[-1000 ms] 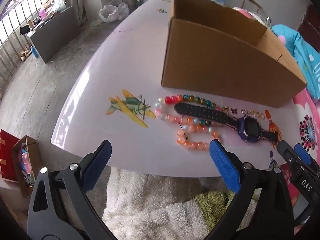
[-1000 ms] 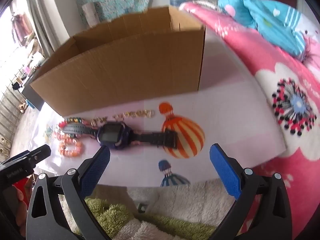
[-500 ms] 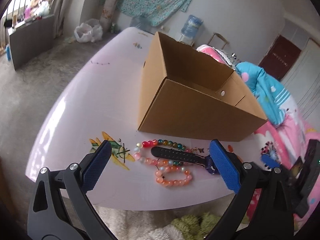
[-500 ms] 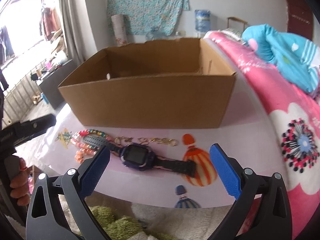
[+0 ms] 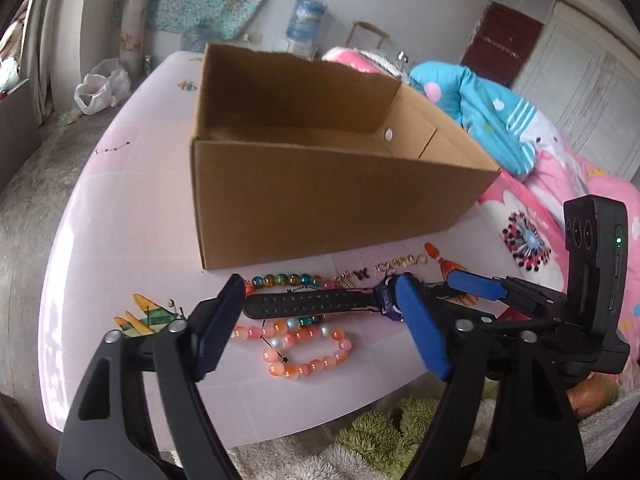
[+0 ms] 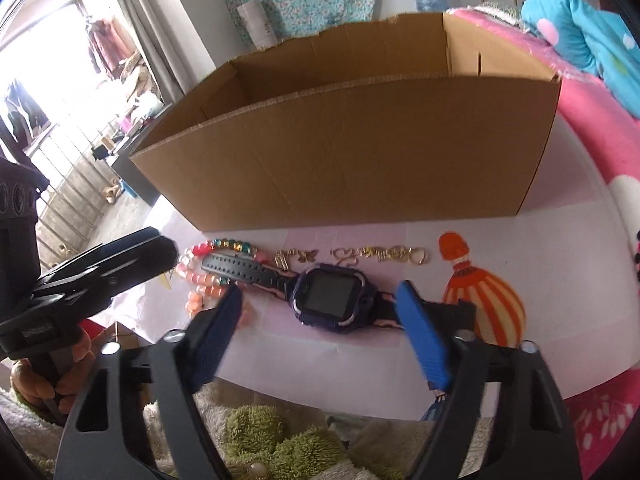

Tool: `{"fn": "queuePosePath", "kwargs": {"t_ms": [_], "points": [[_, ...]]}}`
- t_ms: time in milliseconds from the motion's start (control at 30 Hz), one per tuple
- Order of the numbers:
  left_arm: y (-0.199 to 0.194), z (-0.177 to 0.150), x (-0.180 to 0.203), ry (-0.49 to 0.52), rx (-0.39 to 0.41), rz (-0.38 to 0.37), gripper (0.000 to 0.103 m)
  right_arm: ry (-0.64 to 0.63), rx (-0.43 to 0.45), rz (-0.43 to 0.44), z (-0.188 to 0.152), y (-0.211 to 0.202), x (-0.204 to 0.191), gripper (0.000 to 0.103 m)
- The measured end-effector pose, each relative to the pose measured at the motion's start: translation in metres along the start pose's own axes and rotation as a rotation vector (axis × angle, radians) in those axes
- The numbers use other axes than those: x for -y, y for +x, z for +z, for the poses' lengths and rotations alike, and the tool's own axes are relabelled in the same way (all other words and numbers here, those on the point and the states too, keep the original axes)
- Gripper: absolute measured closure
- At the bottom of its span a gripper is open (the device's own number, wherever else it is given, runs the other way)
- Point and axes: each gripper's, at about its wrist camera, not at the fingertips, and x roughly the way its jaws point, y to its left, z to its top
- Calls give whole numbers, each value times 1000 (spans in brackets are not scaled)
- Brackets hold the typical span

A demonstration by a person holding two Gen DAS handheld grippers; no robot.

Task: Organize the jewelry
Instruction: 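Move both tools toward the black smartwatch on the table, then close the left tool on the watch strap while the right tool grips the watch face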

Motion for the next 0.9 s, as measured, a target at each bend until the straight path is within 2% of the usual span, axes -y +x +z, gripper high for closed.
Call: {"fn": "queuePosePath", "kwargs": {"t_ms": [67,267,400,533,900], "points": [[8,0,-5,-17,-45,12,47,-3,-16,-14,-2,5,1,40],[17,-2,-24,-81,-121,25,50,-2,-46,-21,-2,14,6,54],[30,-4,-30,-99,-203,8,50,1,-58,-23,0,17,12,57],[37,-3,-39,-131,-242,44,50,-6,-54,-27,-3,17,12,59],[44,2,-49,-244,-259,-29,50,-36,-49,-32,-5,17,14,60]]}}
